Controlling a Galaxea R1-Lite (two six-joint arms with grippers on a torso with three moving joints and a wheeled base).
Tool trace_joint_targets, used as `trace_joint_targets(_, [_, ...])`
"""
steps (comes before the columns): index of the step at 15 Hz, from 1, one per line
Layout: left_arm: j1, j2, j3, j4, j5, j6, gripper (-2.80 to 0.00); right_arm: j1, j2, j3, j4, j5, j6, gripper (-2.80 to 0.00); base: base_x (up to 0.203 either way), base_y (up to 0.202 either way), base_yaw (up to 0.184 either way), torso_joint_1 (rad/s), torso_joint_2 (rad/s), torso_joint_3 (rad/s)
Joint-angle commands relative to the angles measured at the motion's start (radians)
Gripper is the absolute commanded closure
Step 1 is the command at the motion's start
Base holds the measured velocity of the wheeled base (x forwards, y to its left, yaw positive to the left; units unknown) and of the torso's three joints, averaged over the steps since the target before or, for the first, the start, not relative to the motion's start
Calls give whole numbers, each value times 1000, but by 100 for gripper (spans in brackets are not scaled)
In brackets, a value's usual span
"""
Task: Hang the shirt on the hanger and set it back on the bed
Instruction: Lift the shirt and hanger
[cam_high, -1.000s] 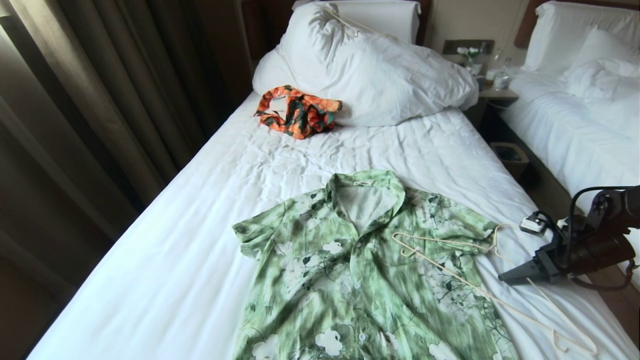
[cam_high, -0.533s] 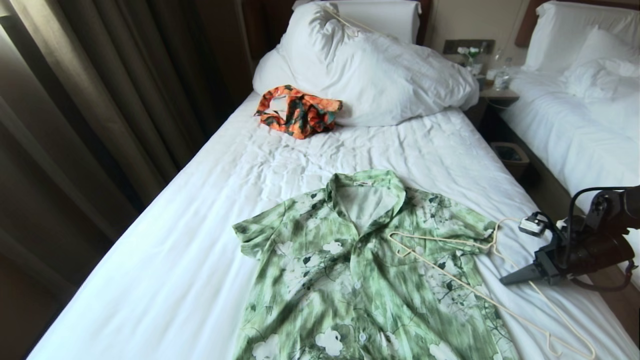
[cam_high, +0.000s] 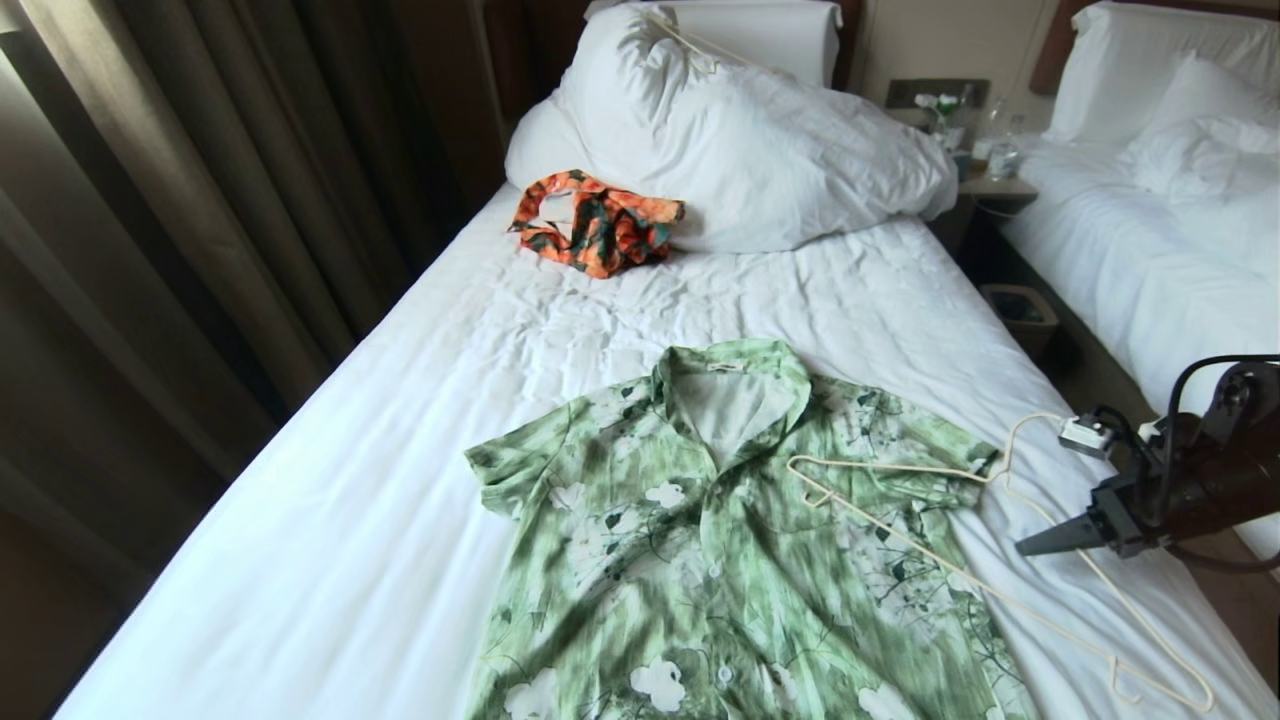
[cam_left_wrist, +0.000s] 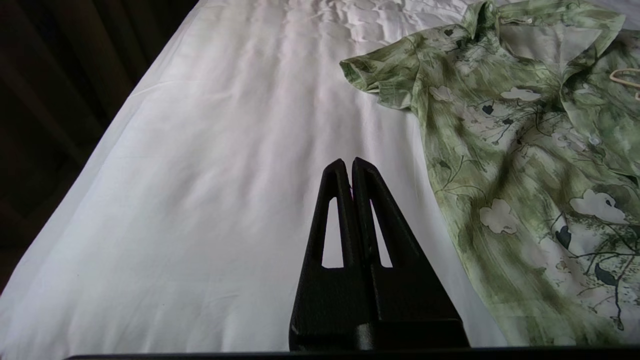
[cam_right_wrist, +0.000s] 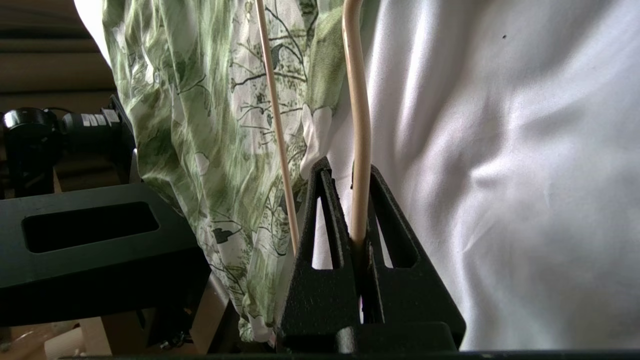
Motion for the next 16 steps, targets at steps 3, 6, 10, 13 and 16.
trace_joint_targets(3, [0, 0, 2, 0, 1, -1, 0, -40, -158, 31, 3, 3, -22, 0, 0, 0, 0, 0, 0, 0])
trace_joint_targets(6, [0, 0, 1, 0, 1, -1, 0, -86, -221, 32, 3, 12, -136, 0, 0, 0, 0, 0, 0, 0])
trace_joint_targets(10, [0, 0, 2, 0, 1, -1, 0, -85, -290, 27, -23, 85, -228, 0, 0, 0, 0, 0, 0, 0])
trace_joint_targets(13, [0, 0, 0, 0, 1, -1, 0, -19, -307, 29, -163, 105, -331, 0, 0, 0, 0, 0, 0, 0])
trace_joint_targets(16, [0, 0, 2, 0, 1, -1, 0, 14, -348, 9, -249, 215, -349, 0, 0, 0, 0, 0, 0, 0])
